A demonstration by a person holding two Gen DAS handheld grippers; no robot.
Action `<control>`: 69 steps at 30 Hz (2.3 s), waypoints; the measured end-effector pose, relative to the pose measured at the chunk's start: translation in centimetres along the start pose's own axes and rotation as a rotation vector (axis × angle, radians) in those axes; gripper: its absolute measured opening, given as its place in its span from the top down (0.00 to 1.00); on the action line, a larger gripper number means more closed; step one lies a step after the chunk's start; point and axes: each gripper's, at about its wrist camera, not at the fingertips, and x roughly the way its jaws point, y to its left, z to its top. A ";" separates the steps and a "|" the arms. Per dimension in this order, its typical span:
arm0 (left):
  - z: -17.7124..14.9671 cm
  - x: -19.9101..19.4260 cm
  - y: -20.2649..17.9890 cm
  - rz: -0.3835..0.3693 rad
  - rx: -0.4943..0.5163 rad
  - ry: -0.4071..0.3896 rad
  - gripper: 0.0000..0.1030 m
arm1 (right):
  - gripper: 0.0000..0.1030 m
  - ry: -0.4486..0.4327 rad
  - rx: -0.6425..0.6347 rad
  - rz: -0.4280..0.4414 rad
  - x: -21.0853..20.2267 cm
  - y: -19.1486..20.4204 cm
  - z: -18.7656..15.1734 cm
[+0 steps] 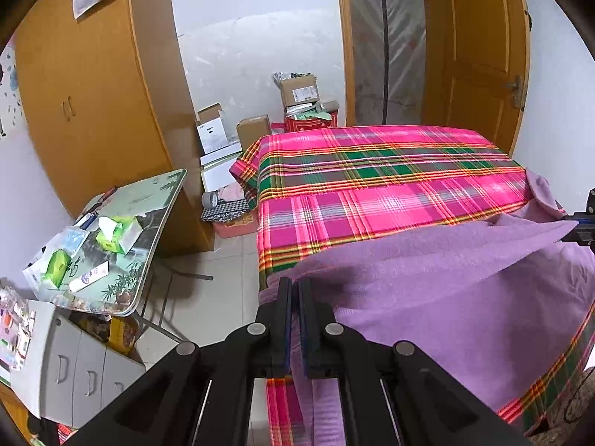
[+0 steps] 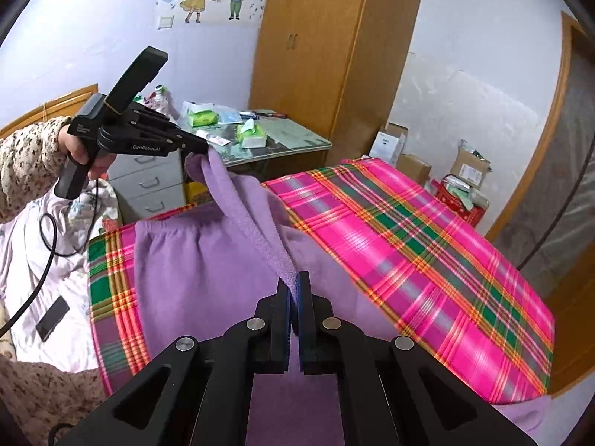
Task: Fold clothes
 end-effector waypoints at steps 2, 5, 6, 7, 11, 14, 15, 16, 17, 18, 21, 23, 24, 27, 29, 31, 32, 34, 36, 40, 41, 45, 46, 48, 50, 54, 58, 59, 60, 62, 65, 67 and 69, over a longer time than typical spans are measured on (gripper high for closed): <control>-0.7 -0.4 -0.2 0.002 -0.002 -0.001 0.97 | 0.97 0.003 0.000 -0.001 -0.3 0.6 -0.5; -1.7 -1.1 -0.4 0.004 -0.006 -0.004 0.97 | 0.97 0.003 -0.013 -0.009 -0.7 1.6 -1.1; -2.0 -1.3 -0.5 0.005 -0.007 -0.004 0.97 | 0.97 0.003 -0.012 -0.006 -0.8 1.9 -1.3; -2.3 -1.5 -0.5 0.006 -0.008 -0.005 0.97 | 0.97 0.003 -0.010 -0.003 -0.9 2.1 -1.5; -3.6 -2.3 -0.9 0.009 -0.010 -0.007 0.97 | 0.97 0.012 -0.007 0.004 -1.2 3.1 -2.5; -4.7 -2.4 -1.3 0.020 0.005 -0.002 0.97 | 0.97 0.022 -0.010 0.013 -1.3 4.0 -3.4; -5.2 -2.4 -1.5 0.022 0.011 0.001 0.97 | 0.97 0.026 -0.011 0.014 -1.3 4.3 -3.8; -5.6 -2.3 -1.7 0.020 0.016 0.006 0.97 | 0.97 0.029 -0.012 0.012 -1.3 4.5 -4.1; -6.1 -2.2 -1.9 0.019 0.023 0.012 0.97 | 0.97 0.033 -0.016 0.010 -1.3 4.8 -4.5; -6.5 -2.0 -2.1 0.020 0.031 0.019 0.97 | 0.97 0.037 -0.015 0.012 -1.3 5.1 -4.9; -7.8 -1.3 -2.6 0.014 0.044 0.042 0.97 | 0.97 0.052 -0.005 0.020 -1.0 5.5 -5.9; -8.5 -1.2 -2.8 0.013 0.049 0.039 0.96 | 0.97 0.063 0.000 0.022 -0.7 5.9 -6.5; -8.8 -1.3 -2.9 0.013 0.052 0.035 0.96 | 0.97 0.069 0.001 0.023 -0.6 6.1 -6.9; -9.8 -1.4 -3.2 0.013 0.060 0.021 0.96 | 0.97 0.086 -0.007 0.016 -0.1 6.8 -7.9; -10.5 -1.7 -3.5 0.016 0.076 0.009 0.96 | 0.97 0.089 -0.010 0.009 0.1 7.1 -8.5; -11.0 -1.9 -3.5 0.015 0.085 0.004 0.96 | 0.97 0.092 -0.003 0.009 0.3 7.3 -9.1; -11.4 -2.0 -3.5 0.010 0.079 0.003 0.96 | 0.97 0.095 0.002 0.010 0.4 7.4 -9.5; -12.1 -2.2 -3.3 -0.001 0.055 -0.002 0.96 | 0.97 0.102 0.005 0.010 0.8 7.6 -10.1; -12.7 -2.4 -3.3 -0.009 0.033 -0.007 0.96 | 0.97 0.108 0.001 0.007 1.1 7.9 -10.7; -13.8 -2.6 -2.7 -0.021 -0.037 -0.010 0.94 | 0.96 0.114 0.008 0.008 1.4 8.1 -11.5; -14.1 -2.8 -2.3 -0.045 -0.081 -0.009 0.94 | 0.96 0.115 0.010 0.008 1.4 8.1 -11.6; -14.8 -3.7 -0.1 -0.159 -0.308 -0.026 0.94 | 0.97 0.115 -0.004 -0.006 1.4 8.5 -12.3; -14.9 -3.9 0.4 -0.200 -0.370 -0.032 0.92 | 0.97 0.114 -0.013 -0.011 1.4 8.7 -12.4; -14.7 -4.2 1.1 -0.260 -0.460 -0.044 0.84 | 0.97 0.110 -0.036 -0.031 1.4 9.0 -12.7; -14.5 -4.2 1.7 -0.311 -0.541 -0.056 0.78 | 0.97 0.101 -0.038 -0.039 1.3 9.3 -12.8; -14.1 -2.9 2.6 -0.388 -0.683 -0.008 0.70 | 0.97 0.094 -0.021 -0.038 1.1 9.0 -12.9; -13.8 -1.2 3.2 -0.392 -0.767 0.060 0.70 | 0.97 0.088 -0.013 -0.041 1.1 9.0 -13.0; -13.7 -0.9 3.4 -0.396 -0.791 0.072 0.70 | 0.97 0.085 -0.009 -0.042 1.0 9.0 -13.0; -13.7 -0.8 3.6 -0.400 -0.815 0.075 0.72 | 0.97 0.082 -0.003 -0.043 1.0 8.9 -12.9; -13.4 -0.8 3.8 -0.374 -0.826 0.076 0.93 | 0.97 0.074 0.001 -0.047 0.9 8.9 -12.8; -13.0 -1.1 4.0 -0.354 -0.833 0.059 1.00 | 0.97 0.057 0.013 -0.052 0.6 8.7 -12.6; -12.9 -1.8 4.5 -0.378 -0.854 0.017 1.00 | 0.97 0.029 0.028 -0.062 0.1 8.6 -12.2; -12.6 -2.8 4.8 -0.394 -0.854 -0.045 1.00 | 0.97 -0.003 0.035 -0.074 -0.7 8.6 -11.7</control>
